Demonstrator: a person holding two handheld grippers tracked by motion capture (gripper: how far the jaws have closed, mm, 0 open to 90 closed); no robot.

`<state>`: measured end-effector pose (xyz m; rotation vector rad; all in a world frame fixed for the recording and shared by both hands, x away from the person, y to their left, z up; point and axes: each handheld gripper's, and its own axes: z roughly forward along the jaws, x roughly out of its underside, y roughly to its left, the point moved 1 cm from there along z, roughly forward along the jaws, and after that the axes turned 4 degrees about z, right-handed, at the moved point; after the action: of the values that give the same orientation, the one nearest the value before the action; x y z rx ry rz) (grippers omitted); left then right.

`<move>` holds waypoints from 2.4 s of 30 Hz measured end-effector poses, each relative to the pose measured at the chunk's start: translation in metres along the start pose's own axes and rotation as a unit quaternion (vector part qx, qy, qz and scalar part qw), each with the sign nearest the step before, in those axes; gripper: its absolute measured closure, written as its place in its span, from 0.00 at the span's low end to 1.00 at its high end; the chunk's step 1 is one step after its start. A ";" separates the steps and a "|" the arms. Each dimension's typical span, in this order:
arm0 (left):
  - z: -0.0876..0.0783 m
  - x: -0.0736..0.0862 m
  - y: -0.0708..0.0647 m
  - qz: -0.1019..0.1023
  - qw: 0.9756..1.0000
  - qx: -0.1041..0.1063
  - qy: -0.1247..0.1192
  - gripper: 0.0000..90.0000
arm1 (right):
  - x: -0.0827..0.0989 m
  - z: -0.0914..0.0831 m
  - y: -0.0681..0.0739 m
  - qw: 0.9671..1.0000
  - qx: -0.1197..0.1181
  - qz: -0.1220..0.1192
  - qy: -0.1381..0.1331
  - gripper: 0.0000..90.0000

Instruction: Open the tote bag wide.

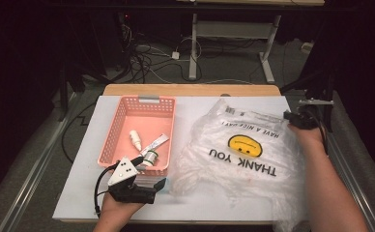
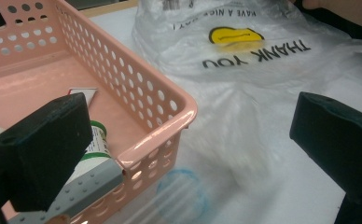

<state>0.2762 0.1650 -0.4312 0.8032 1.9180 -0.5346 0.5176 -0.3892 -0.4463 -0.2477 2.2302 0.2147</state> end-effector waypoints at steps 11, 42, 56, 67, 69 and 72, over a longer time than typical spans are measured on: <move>0.002 0.000 0.001 0.001 1.000 0.006 0.002 0.00 | -0.002 -0.009 -0.043 0.995 0.056 0.069 -0.038 0.89; 0.001 0.005 0.001 -0.012 0.999 0.032 -0.014 0.00 | 0.123 -0.167 0.118 0.996 -0.073 -0.048 -0.029 0.43; 0.002 0.007 0.006 -0.014 1.000 0.027 -0.007 0.00 | 0.172 -0.162 0.125 0.995 -0.055 -0.070 0.052 0.56; -0.001 0.007 0.007 -0.015 0.999 0.028 -0.010 0.00 | 0.172 -0.174 0.163 0.986 -0.095 -0.131 0.041 0.98; -0.001 0.007 0.007 -0.014 1.000 0.027 -0.010 0.00 | 0.174 -0.173 0.173 0.983 -0.117 -0.134 0.043 0.97; -0.001 0.007 0.008 -0.011 1.000 0.022 -0.011 0.00 | 0.175 -0.169 0.184 0.979 -0.139 -0.142 0.050 0.92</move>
<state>0.2790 0.1729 -0.4376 0.8009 1.9019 -0.5985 0.2374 -0.2701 -0.4668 -0.7376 2.2282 0.3642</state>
